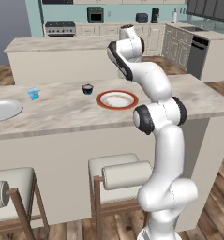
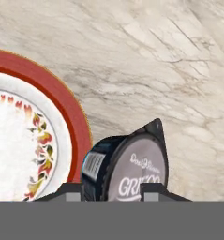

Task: Place two yogurt containers on each plate.

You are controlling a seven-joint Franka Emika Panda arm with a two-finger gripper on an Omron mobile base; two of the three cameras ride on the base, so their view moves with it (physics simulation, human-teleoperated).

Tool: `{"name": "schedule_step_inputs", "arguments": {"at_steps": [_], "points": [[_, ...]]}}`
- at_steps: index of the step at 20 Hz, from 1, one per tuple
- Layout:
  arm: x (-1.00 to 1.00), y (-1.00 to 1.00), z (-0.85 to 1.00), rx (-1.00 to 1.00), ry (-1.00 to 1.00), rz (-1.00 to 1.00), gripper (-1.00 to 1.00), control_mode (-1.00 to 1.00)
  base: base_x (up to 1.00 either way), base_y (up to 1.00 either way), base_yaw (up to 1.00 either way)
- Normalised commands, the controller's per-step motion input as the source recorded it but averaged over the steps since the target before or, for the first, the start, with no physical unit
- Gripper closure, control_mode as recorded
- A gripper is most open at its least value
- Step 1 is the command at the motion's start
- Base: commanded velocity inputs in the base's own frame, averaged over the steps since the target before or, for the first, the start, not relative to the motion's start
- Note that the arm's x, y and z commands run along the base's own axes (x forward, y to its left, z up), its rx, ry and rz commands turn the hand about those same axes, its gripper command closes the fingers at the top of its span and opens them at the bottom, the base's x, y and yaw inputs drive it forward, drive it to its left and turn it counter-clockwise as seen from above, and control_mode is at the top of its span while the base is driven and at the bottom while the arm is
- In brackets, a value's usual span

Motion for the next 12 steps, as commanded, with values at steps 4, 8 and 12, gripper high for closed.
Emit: {"name": "schedule_step_inputs", "arguments": {"at_steps": [4,8,12], "points": [[-0.48,0.34,-0.13,-0.06,-0.04,0.00,1.00,-1.00,0.00,0.00,0.00],[-0.32,0.24,-0.30,-0.03,-0.01,0.00,1.00,-1.00,0.00,0.00,0.00],[-0.35,0.30,-0.25,0.00,-0.13,0.00,1.00,-1.00,0.00,0.00,0.00]]}}
